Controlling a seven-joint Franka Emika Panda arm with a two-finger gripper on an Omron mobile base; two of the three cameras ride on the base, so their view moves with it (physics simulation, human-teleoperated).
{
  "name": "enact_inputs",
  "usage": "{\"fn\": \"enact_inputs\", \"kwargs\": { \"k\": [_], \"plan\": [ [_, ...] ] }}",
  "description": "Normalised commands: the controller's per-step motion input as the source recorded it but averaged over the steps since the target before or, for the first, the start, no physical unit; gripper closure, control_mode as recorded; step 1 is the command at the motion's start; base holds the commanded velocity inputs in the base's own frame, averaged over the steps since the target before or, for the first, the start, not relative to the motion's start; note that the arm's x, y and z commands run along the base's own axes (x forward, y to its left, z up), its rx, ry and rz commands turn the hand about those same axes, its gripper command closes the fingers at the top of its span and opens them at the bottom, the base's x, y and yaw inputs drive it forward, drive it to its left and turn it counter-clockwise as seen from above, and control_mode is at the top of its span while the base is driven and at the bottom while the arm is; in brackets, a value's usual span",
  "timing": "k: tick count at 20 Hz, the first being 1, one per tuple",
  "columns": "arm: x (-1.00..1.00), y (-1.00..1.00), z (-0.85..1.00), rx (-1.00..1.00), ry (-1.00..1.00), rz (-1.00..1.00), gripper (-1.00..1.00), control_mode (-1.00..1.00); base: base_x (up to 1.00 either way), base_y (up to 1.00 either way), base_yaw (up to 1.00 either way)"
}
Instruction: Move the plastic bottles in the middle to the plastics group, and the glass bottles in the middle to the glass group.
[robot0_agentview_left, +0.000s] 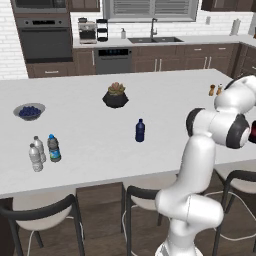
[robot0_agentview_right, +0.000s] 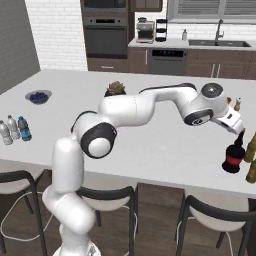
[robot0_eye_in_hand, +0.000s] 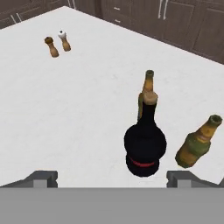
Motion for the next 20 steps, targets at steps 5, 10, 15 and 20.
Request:
{"fn": "enact_inputs", "kwargs": {
  "k": [5, 10, 15, 20],
  "plan": [
    [-0.23, 0.63, 0.15, 0.00, -0.03, 0.09, -1.00, -1.00, 0.00, 0.00, 0.00],
    [-0.20, 0.73, 0.12, 0.00, -0.02, 0.13, -1.00, -1.00, 0.00, 0.00, 0.00],
    [-0.14, 0.76, 0.17, 0.00, -0.02, 0.15, -1.00, -1.00, 0.00, 0.00, 0.00],
    [-0.10, 0.77, 0.14, 0.00, 0.00, 0.15, -1.00, -1.00, 0.00, 0.00, 0.00]
  ]
}}
